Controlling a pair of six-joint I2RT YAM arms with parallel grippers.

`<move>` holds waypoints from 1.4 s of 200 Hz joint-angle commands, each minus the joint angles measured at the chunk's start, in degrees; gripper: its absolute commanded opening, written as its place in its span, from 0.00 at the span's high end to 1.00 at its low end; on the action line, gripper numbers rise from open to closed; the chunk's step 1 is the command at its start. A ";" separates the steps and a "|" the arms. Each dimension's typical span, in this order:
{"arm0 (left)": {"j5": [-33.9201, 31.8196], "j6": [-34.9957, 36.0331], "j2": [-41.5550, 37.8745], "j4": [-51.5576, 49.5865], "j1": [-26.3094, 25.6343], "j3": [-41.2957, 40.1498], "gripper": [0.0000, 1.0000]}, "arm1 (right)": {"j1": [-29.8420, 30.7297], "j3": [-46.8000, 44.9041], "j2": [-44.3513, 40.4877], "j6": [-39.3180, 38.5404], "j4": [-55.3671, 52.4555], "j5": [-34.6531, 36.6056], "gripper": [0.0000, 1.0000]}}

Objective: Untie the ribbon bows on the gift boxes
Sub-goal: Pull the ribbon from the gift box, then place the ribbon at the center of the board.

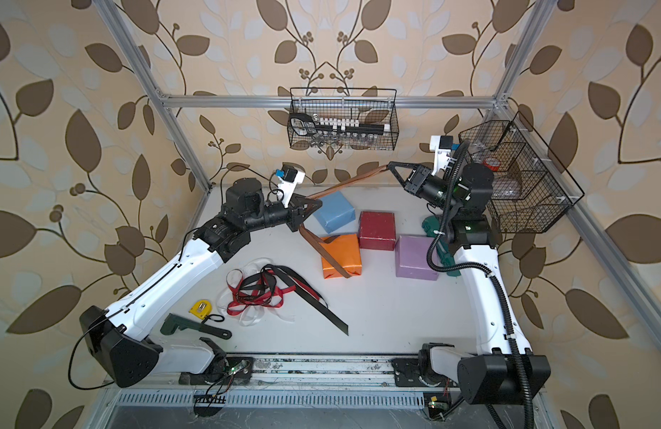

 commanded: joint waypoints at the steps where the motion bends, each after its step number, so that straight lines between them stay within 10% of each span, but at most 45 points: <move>1: -2.33 1.15 -3.57 -7.99 3.00 2.46 1.00 | -0.22 -3.24 -1.14 -1.06 1.79 2.09 1.00; 58: 8.89 -9.73 -4.16 -7.23 14.49 6.06 1.00 | 6.99 -10.75 -0.26 -5.91 0.11 3.04 1.00; 98: 11.36 -12.05 -4.22 -9.64 17.70 8.81 1.00 | 10.50 -15.57 1.09 -9.62 -2.57 5.73 0.70; 169: 14.62 -16.16 -4.40 -7.61 18.46 6.24 1.00 | 23.81 -23.76 6.80 -19.28 -14.87 30.48 0.25; 280: 16.23 -19.33 -3.19 -8.19 26.80 8.87 1.00 | 29.03 -23.82 24.02 -15.10 -14.52 41.89 0.21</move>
